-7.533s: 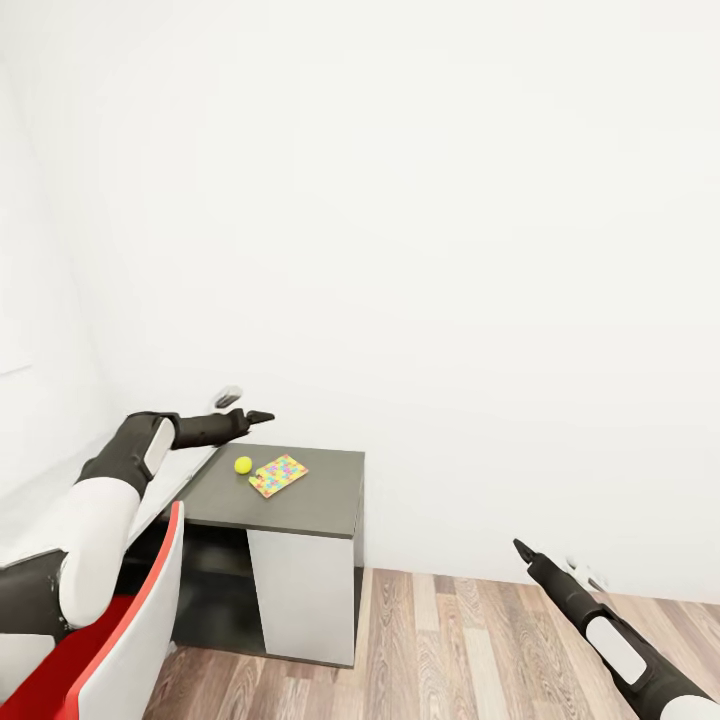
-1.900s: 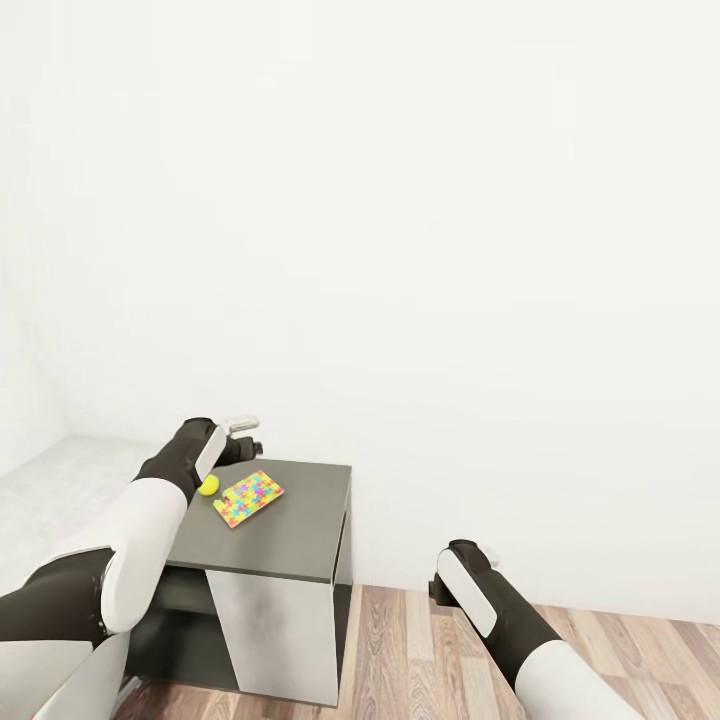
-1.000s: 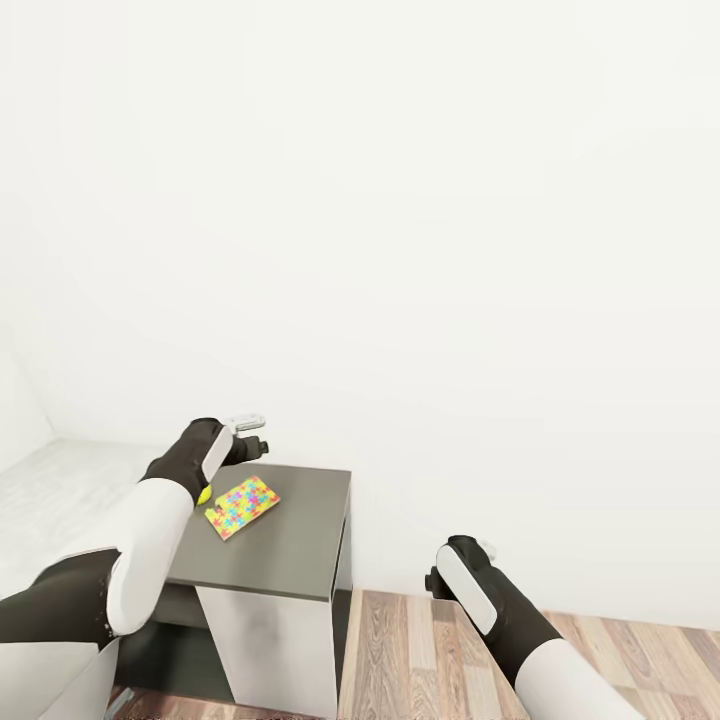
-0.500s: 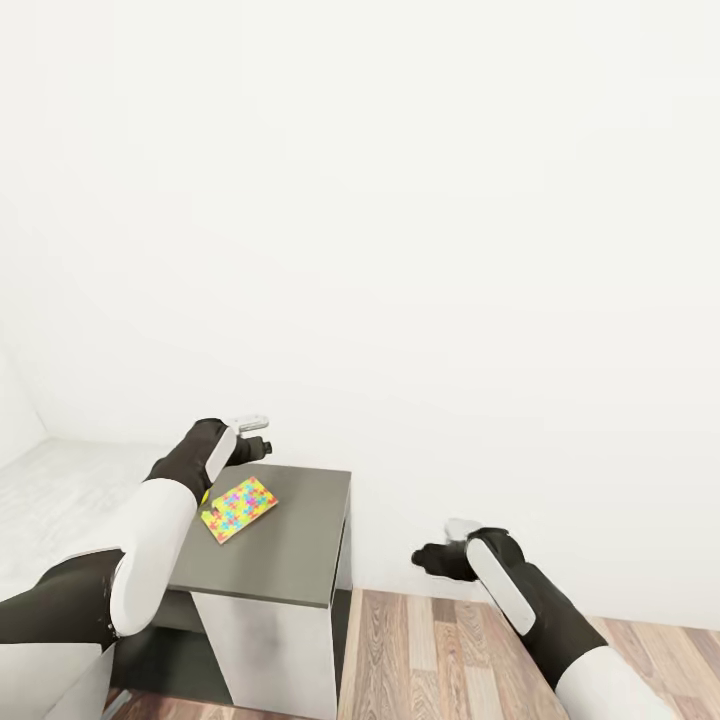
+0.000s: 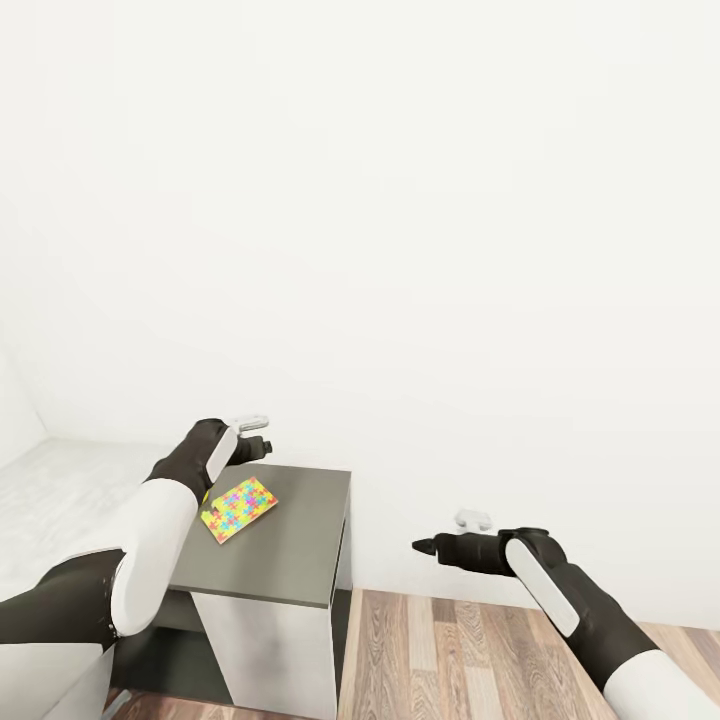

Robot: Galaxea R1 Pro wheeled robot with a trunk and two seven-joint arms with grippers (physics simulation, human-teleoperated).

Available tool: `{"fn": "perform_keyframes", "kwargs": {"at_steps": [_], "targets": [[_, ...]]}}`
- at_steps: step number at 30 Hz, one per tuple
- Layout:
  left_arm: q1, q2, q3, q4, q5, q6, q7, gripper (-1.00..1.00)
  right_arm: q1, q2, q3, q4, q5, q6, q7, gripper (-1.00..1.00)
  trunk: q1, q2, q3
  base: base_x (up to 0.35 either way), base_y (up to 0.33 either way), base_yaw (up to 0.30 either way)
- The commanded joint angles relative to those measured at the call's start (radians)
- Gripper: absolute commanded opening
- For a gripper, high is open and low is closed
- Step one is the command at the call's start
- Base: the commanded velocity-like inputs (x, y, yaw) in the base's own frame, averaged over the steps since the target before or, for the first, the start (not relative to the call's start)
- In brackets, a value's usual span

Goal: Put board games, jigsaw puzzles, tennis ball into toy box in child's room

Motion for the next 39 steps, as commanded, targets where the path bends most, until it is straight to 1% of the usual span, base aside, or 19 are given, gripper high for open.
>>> {"fn": "perform_keyframes", "kwargs": {"at_steps": [1,5,7,8,10,13,14,15,16,17,18,20,21,22,26,30,31,35,39], "targets": [[-0.001,-0.001,0.006,-0.001,0.003,0.004,0.005,1.00,-0.001,-0.002,0.001,0.000,0.006,0.002,0.008,1.00,0.001,-0.002,-0.002,0.000,0.000,0.000],[-0.001,-0.001,0.006,0.000,0.002,0.002,0.005,1.00,0.001,-0.010,0.002,0.000,0.005,-0.004,0.015,1.00,0.001,-0.002,-0.002,0.000,0.000,0.000],[-0.001,0.000,0.006,0.000,0.002,0.001,0.006,1.00,0.003,-0.016,0.002,0.000,0.005,-0.021,0.019,1.00,0.001,-0.002,-0.002,0.000,0.000,0.000],[-0.001,-0.001,0.006,0.000,0.002,0.001,0.006,1.00,0.007,-0.022,0.001,0.000,0.005,-0.043,0.033,1.00,0.001,-0.002,-0.002,0.000,0.000,0.000],[-0.001,-0.001,0.007,0.000,0.002,0.000,0.007,1.00,0.013,-0.029,0.001,0.000,0.005,-0.075,0.064,1.00,0.001,-0.002,-0.002,0.000,0.000,0.000],[-0.001,-0.001,0.007,0.000,0.002,-0.012,0.007,1.00,0.019,-0.037,0.001,0.000,0.007,-0.110,0.151,1.00,0.001,-0.002,-0.002,0.000,0.000,0.000],[-0.001,-0.001,0.008,0.001,0.002,-0.016,0.008,1.00,0.020,-0.037,0.001,0.000,0.007,-0.113,0.168,1.00,0.001,-0.002,-0.002,0.000,0.000,0.000],[-0.001,-0.001,0.008,0.001,0.002,-0.024,0.015,1.00,0.021,-0.039,0.000,0.001,0.007,-0.120,0.195,1.00,0.001,-0.002,-0.002,0.000,0.000,0.000],[-0.001,-0.001,0.008,0.002,0.001,-0.027,0.022,1.00,0.021,-0.039,0.000,0.002,0.006,-0.122,0.205,1.00,0.001,-0.002,-0.002,0.000,0.000,0.000],[-0.001,-0.002,0.008,0.006,0.001,-0.032,0.044,1.00,0.021,-0.040,0.000,0.004,0.006,-0.126,0.219,1.00,0.001,-0.002,-0.002,0.000,0.000,0.000],[-0.001,-0.002,0.008,0.010,0.002,-0.034,0.060,1.00,0.022,-0.040,0.000,0.005,0.006,-0.127,0.224,1.00,0.001,-0.002,-0.002,0.000,0.000,0.000],[-0.001,-0.003,0.009,0.038,0.005,-0.052,0.138,1.00,0.022,-0.040,0.000,0.006,0.006,-0.130,0.236,1.00,0.001,-0.002,-0.002,0.000,0.000,0.000],[-0.001,-0.003,0.009,0.049,0.006,-0.061,0.158,1.00,0.022,-0.039,0.001,0.007,0.006,-0.131,0.237,1.00,0.001,-0.002,-0.002,0.000,0.000,0.000],[-0.001,-0.006,0.010,0.076,0.007,-0.083,0.195,1.00,0.022,-0.039,0.001,0.007,0.007,-0.132,0.239,1.00,0.001,-0.002,-0.002,0.000,0.000,0.000],[-0.001,-0.012,0.009,0.159,0.003,-0.157,0.278,1.00,0.022,-0.037,0.002,0.007,0.007,-0.133,0.241,1.00,0.001,-0.002,-0.002,0.000,0.000,0.000],[0.006,-0.014,0.007,0.181,0.000,-0.179,0.295,1.00,0.022,-0.037,0.001,0.007,0.007,-0.133,0.242,1.00,0.001,-0.002,-0.002,0.000,0.000,0.000],[0.016,-0.013,0.006,0.185,-0.001,-0.183,0.298,1.00,0.022,-0.037,0.001,0.007,0.008,-0.133,0.242,1.00,0.001,-0.002,-0.002,0.000,0.000,0.000],[0.042,-0.012,0.005,0.181,0.000,-0.188,0.295,1.00,0.022,-0.037,0.002,0.007,0.008,-0.133,0.241,1.00,0.001,-0.002,-0.002,0.000,0.000,0.000],[0.051,-0.014,0.004,0.179,0.000,-0.189,0.293,1.00,0.022,-0.035,0.002,0.006,0.008,-0.133,0.241,1.00,0.001,-0.002,-0.002,0.000,0.000,0.000]]}}
